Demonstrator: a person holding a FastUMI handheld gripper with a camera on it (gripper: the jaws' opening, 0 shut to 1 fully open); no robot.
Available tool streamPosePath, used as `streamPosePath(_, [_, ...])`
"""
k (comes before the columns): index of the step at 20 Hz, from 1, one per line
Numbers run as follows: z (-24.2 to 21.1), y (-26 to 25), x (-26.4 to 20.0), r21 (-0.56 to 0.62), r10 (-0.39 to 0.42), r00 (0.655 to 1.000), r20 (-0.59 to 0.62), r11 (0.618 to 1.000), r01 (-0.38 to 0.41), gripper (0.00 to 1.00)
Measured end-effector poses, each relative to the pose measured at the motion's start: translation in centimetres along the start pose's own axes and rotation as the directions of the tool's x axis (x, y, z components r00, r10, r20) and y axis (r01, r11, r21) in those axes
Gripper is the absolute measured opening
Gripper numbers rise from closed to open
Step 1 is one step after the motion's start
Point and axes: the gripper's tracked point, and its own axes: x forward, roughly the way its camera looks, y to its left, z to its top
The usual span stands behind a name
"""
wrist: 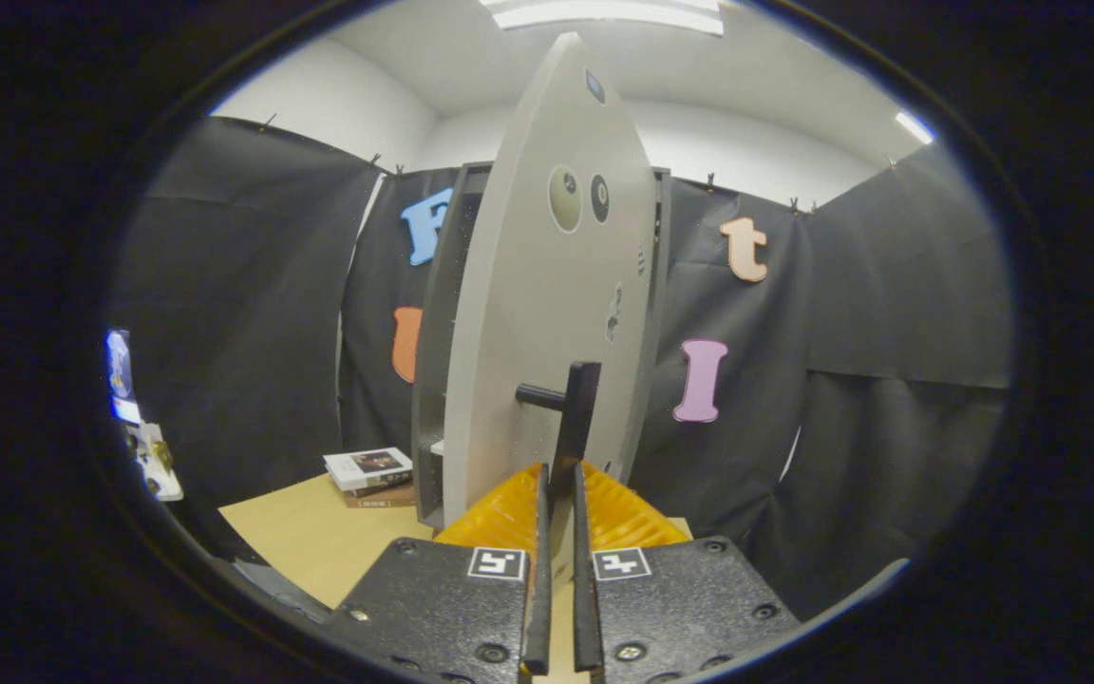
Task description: Open the shoe cabinet door, grab the shoes and put them into the shoe cabinet, then close the shoe cabinet door.
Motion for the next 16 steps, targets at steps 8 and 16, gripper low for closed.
streamPosePath(8, [-0.8,-6.5,-0.5,0.123,-0.099,0.995,0.005,0.988,0.098,0.05])
streamPosePath(16, [-2.8,-8.7,-1.4,0.156,-0.101,0.994,-0.033,0.982,0.105,0.04])
